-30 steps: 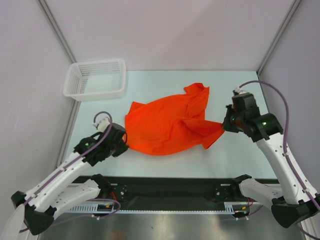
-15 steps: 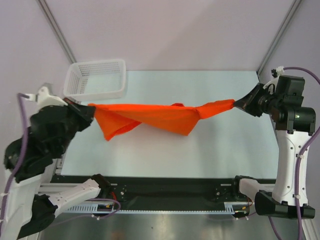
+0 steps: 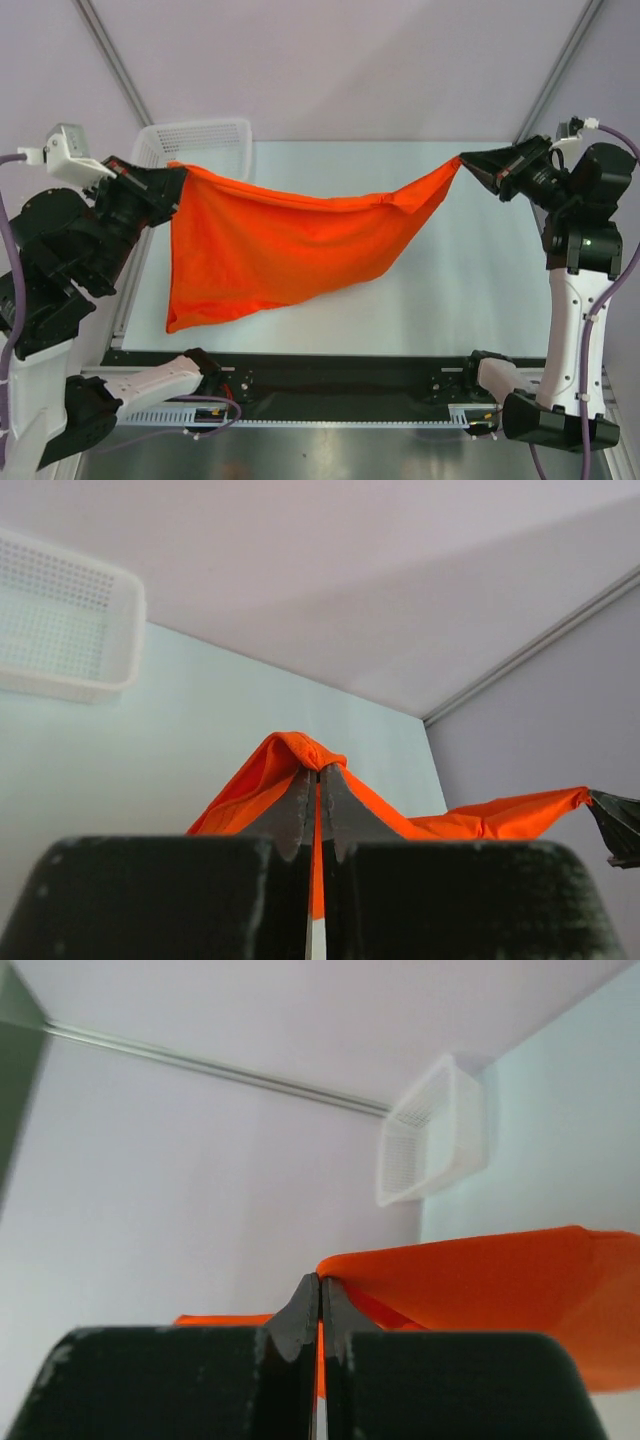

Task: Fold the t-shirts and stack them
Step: Flatten the tshirt out

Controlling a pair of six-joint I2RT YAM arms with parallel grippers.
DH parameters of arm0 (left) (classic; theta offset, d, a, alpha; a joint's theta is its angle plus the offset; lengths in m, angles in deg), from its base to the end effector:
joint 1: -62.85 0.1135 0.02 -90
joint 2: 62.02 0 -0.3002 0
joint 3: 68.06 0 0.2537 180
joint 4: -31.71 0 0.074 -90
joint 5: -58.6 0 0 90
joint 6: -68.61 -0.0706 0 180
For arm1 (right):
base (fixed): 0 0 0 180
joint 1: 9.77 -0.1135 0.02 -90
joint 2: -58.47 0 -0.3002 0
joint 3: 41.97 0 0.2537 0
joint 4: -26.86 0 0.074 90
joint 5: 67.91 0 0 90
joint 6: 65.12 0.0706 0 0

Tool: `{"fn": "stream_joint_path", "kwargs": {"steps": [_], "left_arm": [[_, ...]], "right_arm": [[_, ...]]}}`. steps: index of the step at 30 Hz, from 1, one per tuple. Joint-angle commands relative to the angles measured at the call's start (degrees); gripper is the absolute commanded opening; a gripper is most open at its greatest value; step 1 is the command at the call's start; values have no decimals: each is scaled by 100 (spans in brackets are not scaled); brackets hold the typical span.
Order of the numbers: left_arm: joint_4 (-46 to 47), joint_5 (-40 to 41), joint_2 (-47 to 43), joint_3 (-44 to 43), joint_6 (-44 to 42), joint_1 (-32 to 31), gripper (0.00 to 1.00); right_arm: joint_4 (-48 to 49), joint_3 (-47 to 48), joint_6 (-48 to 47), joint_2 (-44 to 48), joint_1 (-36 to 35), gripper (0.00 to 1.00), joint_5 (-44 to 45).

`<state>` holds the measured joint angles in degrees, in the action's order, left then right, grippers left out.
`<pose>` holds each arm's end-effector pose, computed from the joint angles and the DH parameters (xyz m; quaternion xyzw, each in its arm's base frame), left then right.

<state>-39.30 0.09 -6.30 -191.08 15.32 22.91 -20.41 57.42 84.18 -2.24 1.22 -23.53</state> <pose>0.0871 -0.0248 0.5869 -0.1657 0.7072 -0.2528 0.6391 0.1993 0.0127 0.5154 0.1955 0.7169 0.5142 0.4283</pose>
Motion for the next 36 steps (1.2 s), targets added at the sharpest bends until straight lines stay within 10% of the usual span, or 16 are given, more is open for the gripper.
{"fn": "stream_joint_path", "kwargs": {"steps": [1, 15, 36], "left_arm": [[1081, -310, 140, -569, -628, 4, 0], [2444, -722, 678, -1618, -1237, 4, 0], [2628, -1374, -1608, 2108, -1368, 4, 0]], "right_arm": [[3273, -477, 2312, 279, 141, 0, -193], [2657, 2369, 874, -327, 1353, 0, 370], [617, 3620, -1255, 718, 1240, 0, 1407]]}}
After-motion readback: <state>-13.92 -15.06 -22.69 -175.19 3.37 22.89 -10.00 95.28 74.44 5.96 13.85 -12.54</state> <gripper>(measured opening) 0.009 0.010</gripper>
